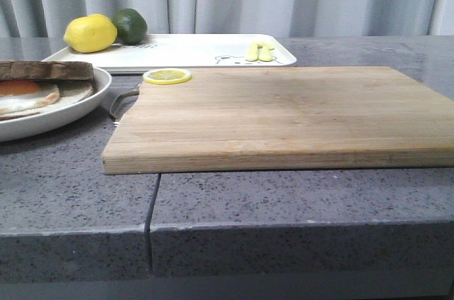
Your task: Place bread and move sandwich to tray
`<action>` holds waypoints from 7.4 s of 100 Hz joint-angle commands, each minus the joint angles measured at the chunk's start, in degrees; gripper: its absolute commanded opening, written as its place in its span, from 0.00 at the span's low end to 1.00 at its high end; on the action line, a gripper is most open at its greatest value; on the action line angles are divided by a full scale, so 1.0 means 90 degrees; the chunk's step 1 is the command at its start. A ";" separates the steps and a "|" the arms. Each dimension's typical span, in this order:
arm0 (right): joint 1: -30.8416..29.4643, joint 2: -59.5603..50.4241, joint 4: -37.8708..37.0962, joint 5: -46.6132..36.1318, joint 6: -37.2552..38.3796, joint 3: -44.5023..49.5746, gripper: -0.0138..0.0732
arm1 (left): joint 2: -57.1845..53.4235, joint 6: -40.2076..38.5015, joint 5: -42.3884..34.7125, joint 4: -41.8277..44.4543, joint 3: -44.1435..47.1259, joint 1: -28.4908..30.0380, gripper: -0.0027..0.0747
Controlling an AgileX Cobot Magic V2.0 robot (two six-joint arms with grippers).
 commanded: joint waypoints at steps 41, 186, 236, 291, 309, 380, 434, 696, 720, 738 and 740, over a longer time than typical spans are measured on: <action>-0.2605 -0.3848 -0.3943 -0.0084 0.2186 0.2818 0.62 | -0.0009 0.0018 -0.0383 -0.0101 -0.0228 0.0008 0.53; -0.4348 -0.6050 -0.6318 0.1189 0.4205 0.4681 0.61 | -0.0009 0.0018 -0.0383 -0.0101 -0.0228 0.0008 0.53; -0.4348 -0.6050 -0.6318 0.1189 0.4205 0.4681 0.61 | -0.0009 -0.0002 -0.0497 -0.0101 -0.0228 0.0008 0.53; -0.4348 -0.6050 -0.6318 0.1195 0.4205 0.4681 0.61 | 0.0645 -0.0822 -0.0594 0.0478 -0.0216 0.1065 0.53; -0.4348 -0.6050 -0.6312 0.1195 0.4205 0.4681 0.61 | 0.1234 -0.0822 -0.0657 0.0356 -0.0216 0.1167 0.53; -0.4348 -0.6050 -0.6312 0.1195 0.4205 0.4681 0.61 | 0.2799 -0.0822 -0.1485 -0.0409 -0.0216 0.1143 0.53; -0.4348 -0.6050 -0.6314 0.1190 0.4205 0.4681 0.61 | 0.3506 -0.0822 -0.1681 -0.0627 -0.0216 0.1101 0.46; -0.4348 -0.6050 -0.6306 0.1019 0.4205 0.4681 0.61 | 0.5496 0.0244 -0.1078 -0.3497 -0.4000 0.0316 0.01; -0.4348 -0.6050 -0.6306 0.1019 0.4205 0.4681 0.61 | 0.6619 0.0292 -0.0590 -0.3520 -0.5548 0.0179 0.01; -0.4348 -0.6050 -0.6306 0.1019 0.4205 0.4681 0.61 | 0.7449 0.0292 -0.0049 -0.3520 -0.6634 0.0159 0.01; -0.4348 -0.6050 -0.6306 0.1019 0.4205 0.4681 0.61 | 0.7533 0.0292 0.0009 -0.3520 -0.6753 0.0159 0.01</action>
